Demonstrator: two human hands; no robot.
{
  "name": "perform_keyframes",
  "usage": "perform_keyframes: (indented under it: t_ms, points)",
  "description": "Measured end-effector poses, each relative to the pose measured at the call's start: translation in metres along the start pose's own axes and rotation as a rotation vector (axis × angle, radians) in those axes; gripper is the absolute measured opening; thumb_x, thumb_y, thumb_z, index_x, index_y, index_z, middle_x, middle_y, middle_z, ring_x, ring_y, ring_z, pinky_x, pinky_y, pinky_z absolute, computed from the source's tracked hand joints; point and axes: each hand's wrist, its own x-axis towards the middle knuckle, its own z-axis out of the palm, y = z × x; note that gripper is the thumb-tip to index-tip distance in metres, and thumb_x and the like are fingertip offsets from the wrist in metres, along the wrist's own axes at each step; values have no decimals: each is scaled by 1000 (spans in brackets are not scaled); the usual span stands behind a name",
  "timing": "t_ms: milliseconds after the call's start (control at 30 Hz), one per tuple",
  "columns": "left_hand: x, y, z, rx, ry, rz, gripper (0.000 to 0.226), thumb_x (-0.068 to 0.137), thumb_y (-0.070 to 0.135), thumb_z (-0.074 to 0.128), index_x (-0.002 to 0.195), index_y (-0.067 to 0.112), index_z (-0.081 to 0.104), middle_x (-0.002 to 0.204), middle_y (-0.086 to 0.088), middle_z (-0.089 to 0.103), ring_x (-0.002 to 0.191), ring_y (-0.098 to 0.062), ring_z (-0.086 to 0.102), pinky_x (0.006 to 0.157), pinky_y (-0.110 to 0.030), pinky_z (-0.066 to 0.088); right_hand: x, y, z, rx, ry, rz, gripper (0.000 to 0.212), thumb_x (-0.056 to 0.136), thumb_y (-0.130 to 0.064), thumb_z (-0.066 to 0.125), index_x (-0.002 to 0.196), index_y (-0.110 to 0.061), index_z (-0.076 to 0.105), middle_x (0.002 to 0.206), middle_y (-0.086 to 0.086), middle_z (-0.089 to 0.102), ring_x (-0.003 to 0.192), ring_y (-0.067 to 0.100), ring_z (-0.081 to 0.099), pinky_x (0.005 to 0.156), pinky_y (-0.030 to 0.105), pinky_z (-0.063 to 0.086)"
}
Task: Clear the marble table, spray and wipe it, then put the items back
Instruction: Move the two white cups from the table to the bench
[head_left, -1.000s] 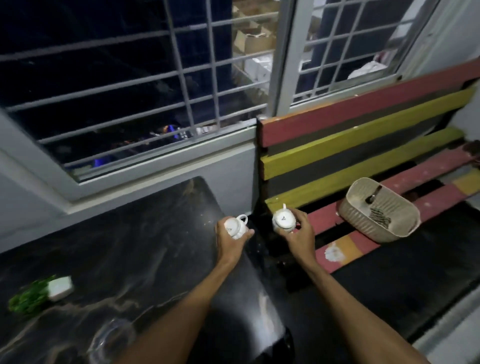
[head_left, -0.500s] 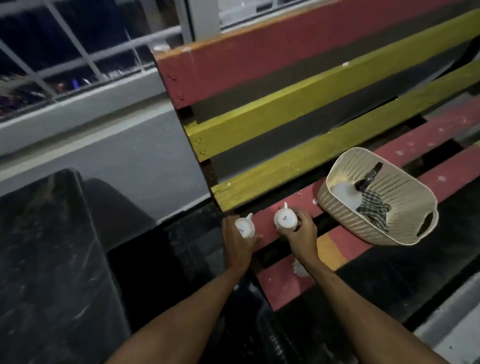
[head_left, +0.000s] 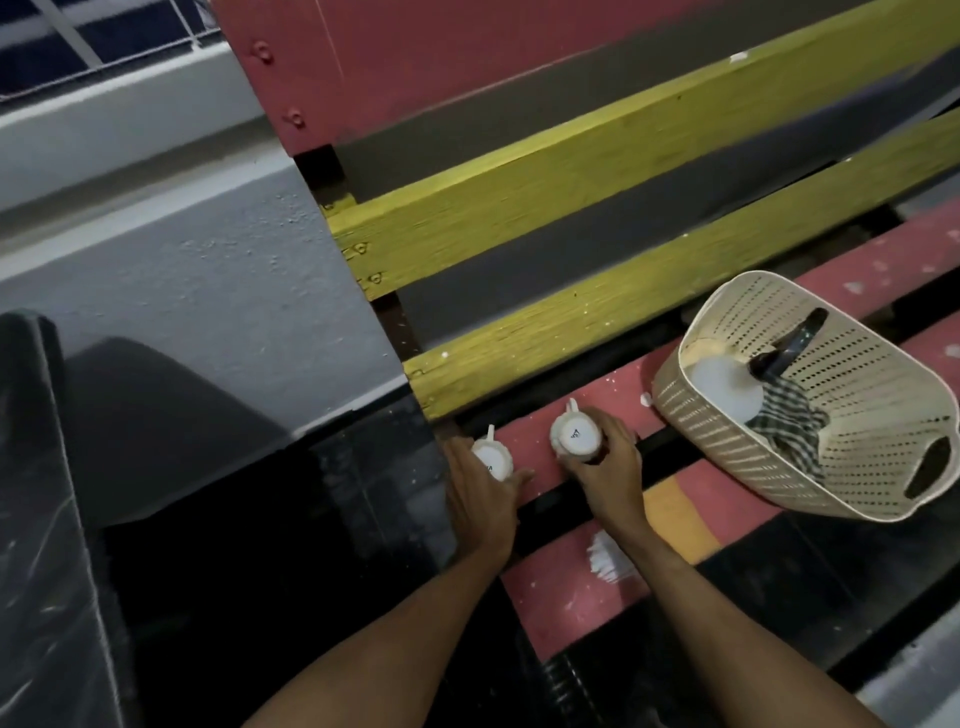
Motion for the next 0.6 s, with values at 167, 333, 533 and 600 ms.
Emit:
perform_keyframes:
  t_ms: [167, 333, 533, 600]
  points:
    - [5, -1, 4, 27, -62, -32, 93, 56, 41, 96, 127, 11, 45, 127, -6, 52, 116, -29, 56, 89, -41, 49, -2, -3, -3, 13, -56, 44, 80, 61, 8, 83, 133, -10, 56, 126, 5, 61, 113, 0, 54, 93, 4, 41]
    - [0, 5, -44, -32, -218, -23, 126, 55, 33, 98, 154, 10, 25, 153, -10, 33, 140, -29, 40, 112, -42, 41, -30, -36, -13, -28, -56, 92, 90, 66, 4, 83, 145, -15, 43, 140, 3, 47, 132, 22, 46, 109, 39, 43]
    - [-23, 20, -191, -34, -273, 76, 119, 58, 25, 96, 153, 4, 29, 151, -13, 34, 142, -23, 33, 109, -10, 20, -115, -142, 1, -102, 48, -19, 64, 78, -4, 75, 137, -10, 53, 144, 11, 44, 137, 29, 41, 117, 40, 35]
    - [-34, 25, -242, -35, -240, 89, 102, 61, 21, 94, 145, 4, 40, 143, -12, 42, 135, -26, 43, 106, -13, 27, -149, -180, 14, -89, 55, -86, 54, 80, -3, 74, 132, -7, 58, 142, 13, 46, 136, 30, 43, 116, 40, 35]
